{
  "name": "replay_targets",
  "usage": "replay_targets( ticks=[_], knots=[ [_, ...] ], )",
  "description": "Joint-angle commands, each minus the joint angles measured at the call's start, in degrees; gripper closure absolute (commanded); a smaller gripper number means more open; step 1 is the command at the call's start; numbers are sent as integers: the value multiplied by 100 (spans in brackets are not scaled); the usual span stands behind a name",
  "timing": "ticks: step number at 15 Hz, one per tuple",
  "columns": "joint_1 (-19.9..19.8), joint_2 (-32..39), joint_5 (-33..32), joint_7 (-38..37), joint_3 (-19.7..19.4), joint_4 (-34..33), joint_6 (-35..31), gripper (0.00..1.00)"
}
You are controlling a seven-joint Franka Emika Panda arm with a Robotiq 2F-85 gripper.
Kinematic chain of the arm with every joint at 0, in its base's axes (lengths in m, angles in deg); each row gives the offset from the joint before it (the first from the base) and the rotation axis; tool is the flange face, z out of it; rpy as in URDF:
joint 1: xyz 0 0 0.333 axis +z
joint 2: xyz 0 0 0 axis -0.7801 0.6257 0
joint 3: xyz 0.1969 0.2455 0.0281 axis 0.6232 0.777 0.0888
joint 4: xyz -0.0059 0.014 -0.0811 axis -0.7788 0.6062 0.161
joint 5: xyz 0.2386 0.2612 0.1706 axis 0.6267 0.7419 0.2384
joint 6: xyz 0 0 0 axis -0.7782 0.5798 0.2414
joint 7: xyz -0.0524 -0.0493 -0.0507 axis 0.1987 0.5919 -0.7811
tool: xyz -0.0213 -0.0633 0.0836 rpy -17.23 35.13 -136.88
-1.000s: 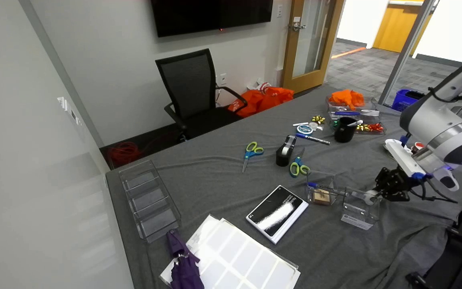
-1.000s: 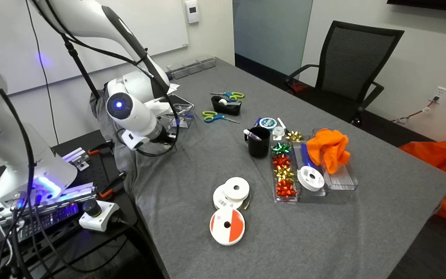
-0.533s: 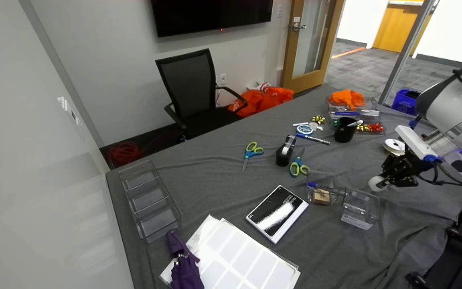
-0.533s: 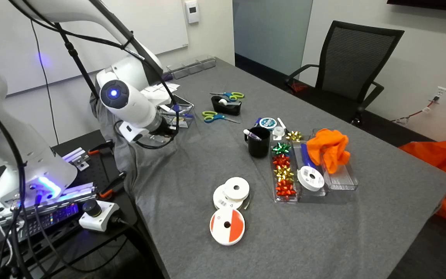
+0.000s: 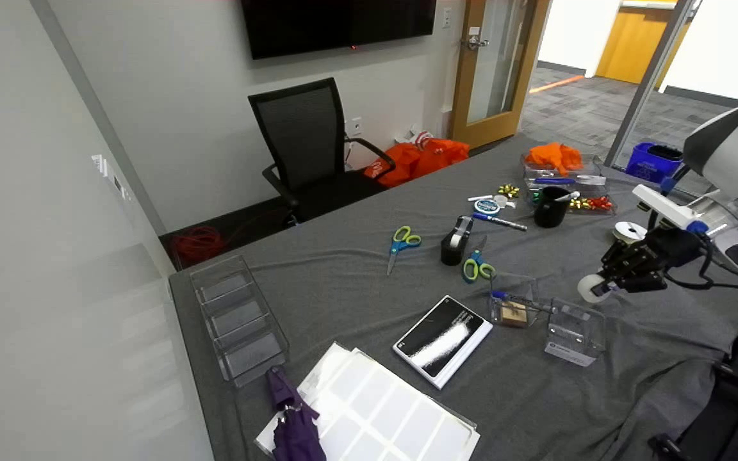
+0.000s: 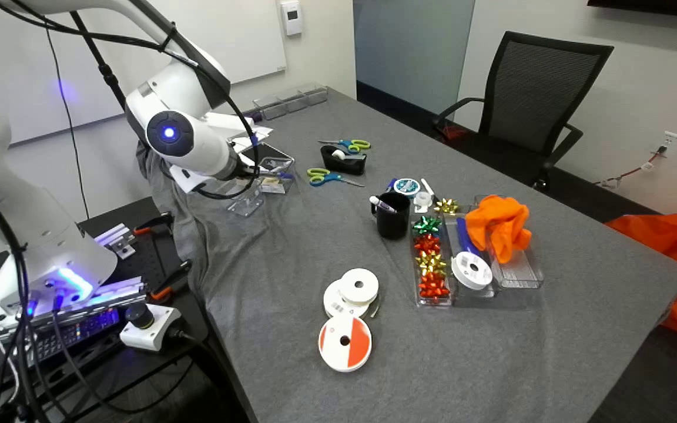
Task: Put the sellotape in the clear container at the front of the table.
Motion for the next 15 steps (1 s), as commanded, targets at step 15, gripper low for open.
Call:
replay_targets(
  ticks=[15],
  knots=[
    [556, 929, 1799, 1094, 712, -152, -1067, 94]
  ],
)
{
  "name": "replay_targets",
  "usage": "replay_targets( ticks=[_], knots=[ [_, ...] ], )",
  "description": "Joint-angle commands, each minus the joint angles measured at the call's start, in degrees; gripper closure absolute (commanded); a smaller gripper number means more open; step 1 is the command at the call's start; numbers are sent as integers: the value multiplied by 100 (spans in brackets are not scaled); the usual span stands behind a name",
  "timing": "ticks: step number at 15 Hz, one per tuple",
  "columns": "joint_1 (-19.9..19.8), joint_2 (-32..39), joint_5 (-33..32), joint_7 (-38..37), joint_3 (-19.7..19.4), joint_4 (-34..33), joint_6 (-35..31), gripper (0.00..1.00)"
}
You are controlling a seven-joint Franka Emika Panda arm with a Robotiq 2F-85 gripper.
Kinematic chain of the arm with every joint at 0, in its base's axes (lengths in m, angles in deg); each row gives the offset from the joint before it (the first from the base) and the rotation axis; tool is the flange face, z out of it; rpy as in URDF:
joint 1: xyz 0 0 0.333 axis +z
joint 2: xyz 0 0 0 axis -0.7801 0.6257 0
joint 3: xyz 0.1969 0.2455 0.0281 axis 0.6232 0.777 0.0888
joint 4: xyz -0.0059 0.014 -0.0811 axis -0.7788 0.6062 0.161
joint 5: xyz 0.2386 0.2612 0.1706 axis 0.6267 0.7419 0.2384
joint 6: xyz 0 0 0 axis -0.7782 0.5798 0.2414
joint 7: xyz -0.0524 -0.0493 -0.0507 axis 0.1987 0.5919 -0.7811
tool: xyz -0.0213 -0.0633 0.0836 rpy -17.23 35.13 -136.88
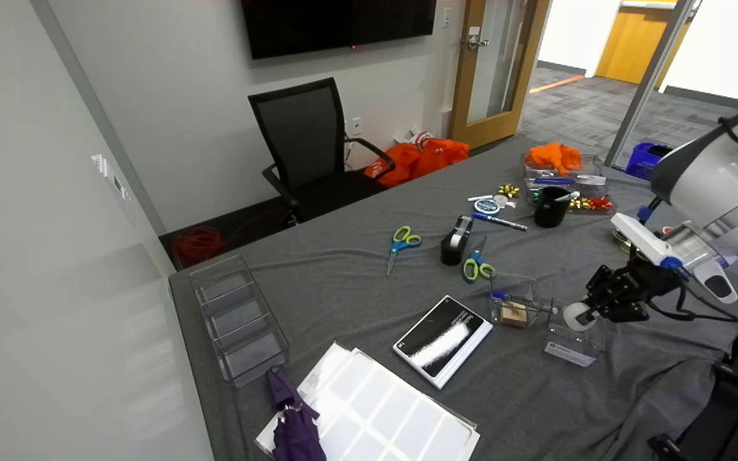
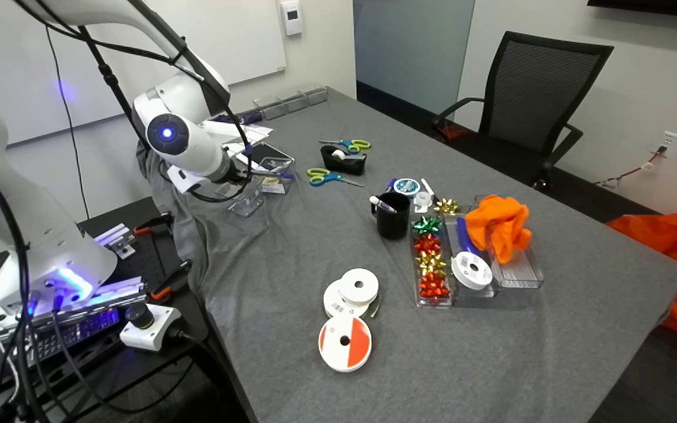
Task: Put the sellotape in the clear container at the front of the table.
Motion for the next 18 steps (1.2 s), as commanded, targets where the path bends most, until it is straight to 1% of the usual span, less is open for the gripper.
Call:
replay_targets(
  ticks=[1, 7, 8, 9, 11, 14, 15, 16, 18],
  knots=[
    [120, 535, 608, 627, 80, -250, -422, 94],
    [277, 1177, 1637, 1380, 71, -653, -859, 94],
    [299, 1256, 1786, 1493, 67, -721, -906, 64],
    [318, 1316, 1915, 1582, 64, -781, -964, 52],
    [346, 1387, 2094, 1691, 64, -858, -982, 39],
    [376, 1389, 2268, 1823, 56, -913, -960, 18],
    [379, 1391, 2317, 1871, 52, -913, -964, 13],
    [375, 1362, 2335, 1891, 53, -887, -948, 11],
    [367, 1308, 2374, 1945, 49, -848, -921, 9]
  ],
)
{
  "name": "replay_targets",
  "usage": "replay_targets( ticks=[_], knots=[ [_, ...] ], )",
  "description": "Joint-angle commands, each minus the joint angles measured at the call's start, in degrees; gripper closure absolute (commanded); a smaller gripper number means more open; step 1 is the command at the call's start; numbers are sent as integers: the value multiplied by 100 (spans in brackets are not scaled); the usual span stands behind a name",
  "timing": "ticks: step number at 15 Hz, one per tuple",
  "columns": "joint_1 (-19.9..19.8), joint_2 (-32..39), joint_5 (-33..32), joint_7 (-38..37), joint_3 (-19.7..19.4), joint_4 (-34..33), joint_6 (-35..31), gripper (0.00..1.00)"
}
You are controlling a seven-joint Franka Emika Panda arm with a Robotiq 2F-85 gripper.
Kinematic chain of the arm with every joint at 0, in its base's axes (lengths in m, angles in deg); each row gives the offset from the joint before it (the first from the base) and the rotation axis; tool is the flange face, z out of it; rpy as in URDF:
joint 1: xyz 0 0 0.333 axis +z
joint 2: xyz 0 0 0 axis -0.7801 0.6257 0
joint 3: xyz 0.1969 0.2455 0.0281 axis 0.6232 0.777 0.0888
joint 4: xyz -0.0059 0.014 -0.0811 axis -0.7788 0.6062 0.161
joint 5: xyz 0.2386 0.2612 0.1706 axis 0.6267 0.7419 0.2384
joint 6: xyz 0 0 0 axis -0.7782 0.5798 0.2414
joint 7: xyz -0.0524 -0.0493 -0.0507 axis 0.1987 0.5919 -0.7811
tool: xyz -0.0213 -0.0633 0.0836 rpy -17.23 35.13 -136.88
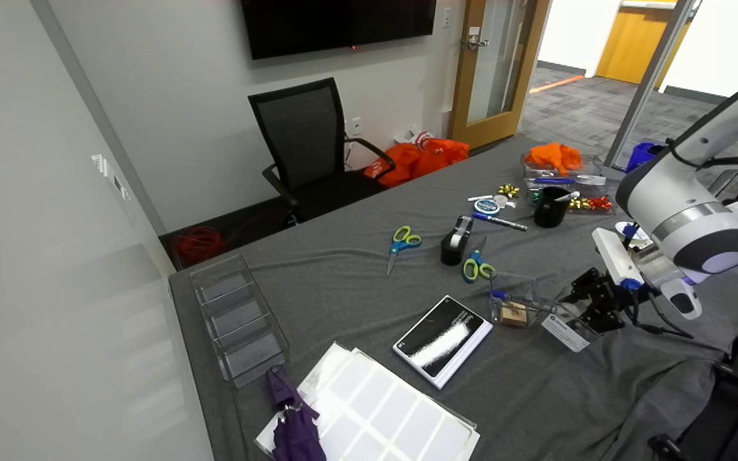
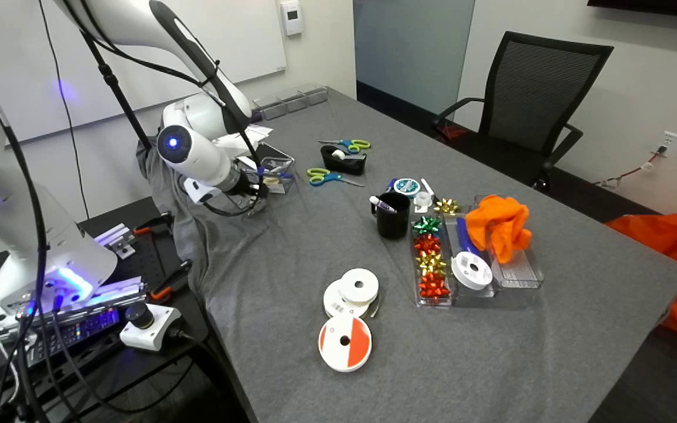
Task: Put the sellotape in the clear container at the front of the table.
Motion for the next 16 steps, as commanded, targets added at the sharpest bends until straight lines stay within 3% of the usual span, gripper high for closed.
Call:
replay_targets(
  ticks=[1, 5, 11, 12, 14, 16],
  knots=[
    [17, 106, 238, 335, 11, -40, -92, 9],
    [5, -229, 180, 310, 24, 151, -93, 0],
    [24, -307, 165, 302, 49, 234, -218, 0],
    [34, -273, 175, 244, 59, 206, -261, 25],
    [36, -269, 173, 160, 74, 188, -294, 32],
    [30, -292, 142, 104, 83, 219, -315, 47]
  ],
)
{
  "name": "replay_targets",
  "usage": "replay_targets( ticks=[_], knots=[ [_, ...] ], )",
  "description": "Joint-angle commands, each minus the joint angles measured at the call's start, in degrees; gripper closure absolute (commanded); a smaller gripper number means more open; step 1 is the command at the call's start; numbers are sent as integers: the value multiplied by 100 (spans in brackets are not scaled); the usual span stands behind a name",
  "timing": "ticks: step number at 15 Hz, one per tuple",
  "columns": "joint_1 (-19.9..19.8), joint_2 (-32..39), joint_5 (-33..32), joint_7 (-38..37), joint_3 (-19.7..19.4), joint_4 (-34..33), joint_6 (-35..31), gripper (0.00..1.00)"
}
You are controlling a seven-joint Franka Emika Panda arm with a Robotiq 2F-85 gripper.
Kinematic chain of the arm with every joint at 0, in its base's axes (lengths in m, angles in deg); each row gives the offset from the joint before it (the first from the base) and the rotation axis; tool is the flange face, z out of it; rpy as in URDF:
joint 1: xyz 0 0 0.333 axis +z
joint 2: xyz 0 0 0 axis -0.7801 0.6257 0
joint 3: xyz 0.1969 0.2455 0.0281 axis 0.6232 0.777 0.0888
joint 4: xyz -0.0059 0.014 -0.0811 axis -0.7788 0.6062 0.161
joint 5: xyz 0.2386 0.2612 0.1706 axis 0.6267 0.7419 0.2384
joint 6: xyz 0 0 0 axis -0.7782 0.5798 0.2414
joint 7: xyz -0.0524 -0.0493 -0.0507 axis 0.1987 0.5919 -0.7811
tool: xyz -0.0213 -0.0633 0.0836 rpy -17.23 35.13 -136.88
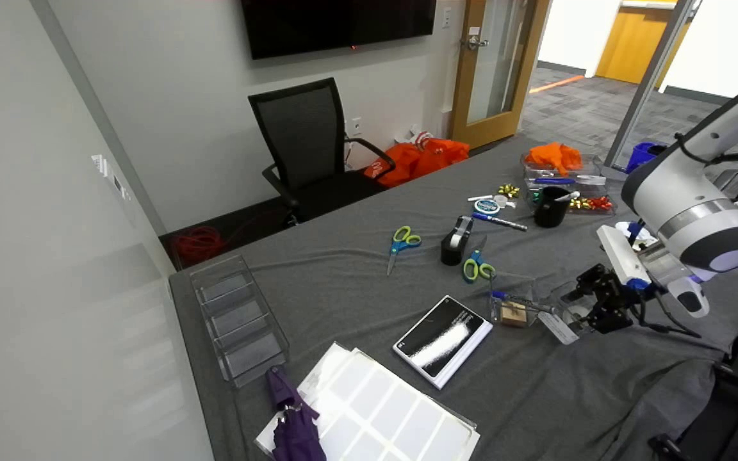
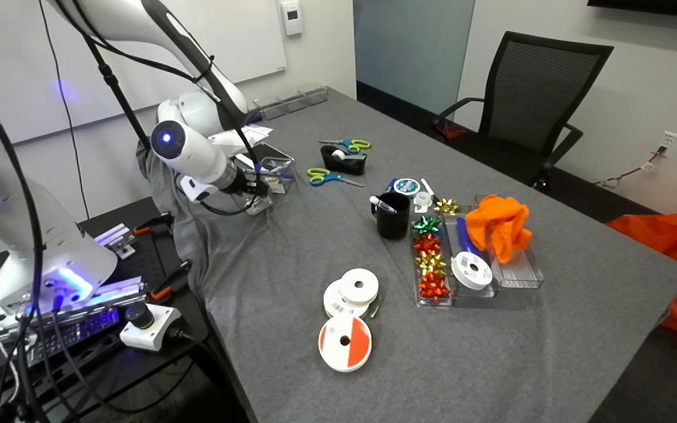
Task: Put the sellotape in the clear container at the front of the table.
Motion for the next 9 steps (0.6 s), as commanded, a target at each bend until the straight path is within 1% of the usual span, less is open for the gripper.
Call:
replay_targets(
  ticks=[1, 7, 9],
  knots=[
    [24, -88, 95, -67, 77, 101, -174, 55],
    [8, -205, 13, -351, 129, 145, -157, 97],
    [11, -264, -9, -457, 156, 173, -155, 100]
  ],
)
